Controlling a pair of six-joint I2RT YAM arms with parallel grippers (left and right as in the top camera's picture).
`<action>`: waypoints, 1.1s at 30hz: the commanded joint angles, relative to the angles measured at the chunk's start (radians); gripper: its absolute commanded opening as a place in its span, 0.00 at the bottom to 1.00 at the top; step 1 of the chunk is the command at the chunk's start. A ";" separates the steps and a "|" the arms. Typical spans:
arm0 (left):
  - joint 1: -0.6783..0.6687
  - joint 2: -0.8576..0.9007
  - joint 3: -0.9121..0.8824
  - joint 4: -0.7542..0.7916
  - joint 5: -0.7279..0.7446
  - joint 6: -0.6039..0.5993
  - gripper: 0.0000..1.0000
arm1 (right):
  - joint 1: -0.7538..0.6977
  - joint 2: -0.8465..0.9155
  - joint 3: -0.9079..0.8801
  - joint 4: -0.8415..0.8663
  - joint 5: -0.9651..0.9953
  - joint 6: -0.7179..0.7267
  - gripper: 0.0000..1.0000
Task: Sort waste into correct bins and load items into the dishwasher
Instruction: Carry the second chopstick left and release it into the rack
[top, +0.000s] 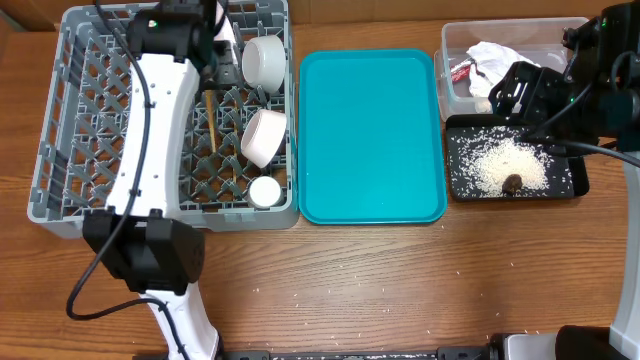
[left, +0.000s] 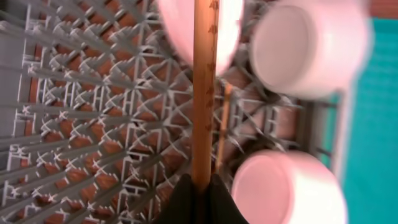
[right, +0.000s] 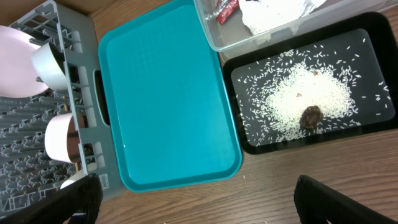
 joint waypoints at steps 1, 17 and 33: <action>0.010 0.042 -0.122 0.064 -0.010 -0.052 0.04 | -0.003 -0.005 0.007 0.003 0.011 0.000 1.00; 0.011 0.042 -0.277 0.209 -0.021 -0.045 0.49 | -0.003 -0.005 0.007 0.003 0.011 0.000 1.00; -0.006 -0.277 -0.218 0.158 0.104 -0.033 0.48 | -0.003 -0.005 0.007 0.003 0.011 0.000 1.00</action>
